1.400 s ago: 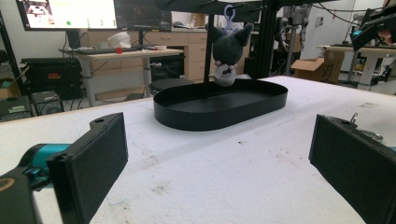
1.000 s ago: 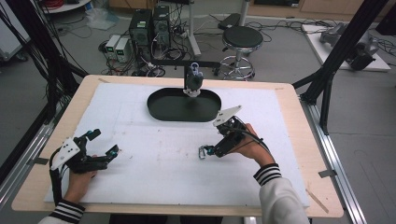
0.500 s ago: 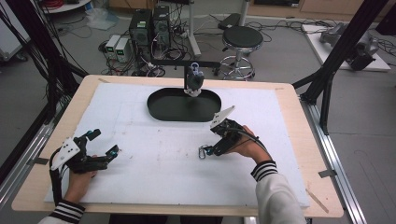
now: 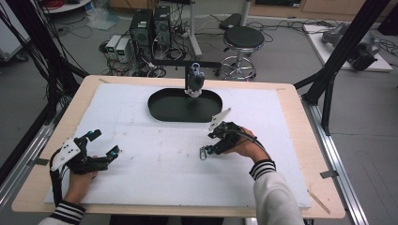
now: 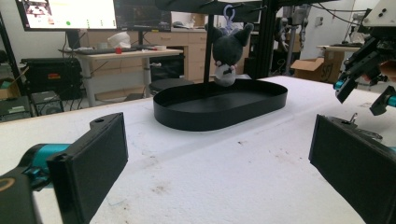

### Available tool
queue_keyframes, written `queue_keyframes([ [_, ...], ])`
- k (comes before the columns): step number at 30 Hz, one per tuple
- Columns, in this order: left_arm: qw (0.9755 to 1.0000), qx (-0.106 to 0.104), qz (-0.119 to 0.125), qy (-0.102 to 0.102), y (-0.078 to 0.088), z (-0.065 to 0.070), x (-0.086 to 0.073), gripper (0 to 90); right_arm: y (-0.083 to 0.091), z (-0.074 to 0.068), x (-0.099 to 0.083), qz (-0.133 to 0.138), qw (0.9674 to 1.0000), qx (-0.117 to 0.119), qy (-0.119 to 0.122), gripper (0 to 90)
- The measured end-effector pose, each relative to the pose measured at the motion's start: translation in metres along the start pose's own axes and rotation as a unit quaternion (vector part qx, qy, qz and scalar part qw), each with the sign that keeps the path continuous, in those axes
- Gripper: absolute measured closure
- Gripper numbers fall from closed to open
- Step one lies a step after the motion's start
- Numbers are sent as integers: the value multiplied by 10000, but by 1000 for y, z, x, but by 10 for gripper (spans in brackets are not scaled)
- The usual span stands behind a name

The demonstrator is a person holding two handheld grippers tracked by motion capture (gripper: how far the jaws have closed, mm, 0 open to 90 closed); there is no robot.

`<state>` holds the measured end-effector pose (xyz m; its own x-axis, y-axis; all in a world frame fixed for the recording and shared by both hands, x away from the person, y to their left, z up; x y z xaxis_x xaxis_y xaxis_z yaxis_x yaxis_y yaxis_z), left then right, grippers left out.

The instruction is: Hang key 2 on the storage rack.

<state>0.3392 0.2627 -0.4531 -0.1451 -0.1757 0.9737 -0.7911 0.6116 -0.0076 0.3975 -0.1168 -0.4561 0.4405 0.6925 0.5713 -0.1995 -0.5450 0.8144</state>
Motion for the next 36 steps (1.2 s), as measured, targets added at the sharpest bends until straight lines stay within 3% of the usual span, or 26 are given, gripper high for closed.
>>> queue_keyframes([
  [15,10000,2,2,5,0,0,0,49,-11,-2,-3,-235,9989,-15,397,630],
  [22,10000,-1,0,2,0,0,0,49,-12,-1,-3,-251,9988,-45,416,724],
  [36,10000,-2,4,4,0,0,0,49,-15,-2,-3,-307,9986,54,433,812],
])
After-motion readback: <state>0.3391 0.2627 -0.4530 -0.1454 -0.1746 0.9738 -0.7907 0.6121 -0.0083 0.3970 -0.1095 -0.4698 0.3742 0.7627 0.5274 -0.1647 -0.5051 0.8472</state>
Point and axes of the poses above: each handheld gripper's, and its own axes: y roughly backward along the jaws, x roughly out of its top, z roughly to its right, the point moved 7 cm from there along -y, roughly forward along the jaws, and after that the axes turned 14 degrees about -y, right-handed, at the moved point
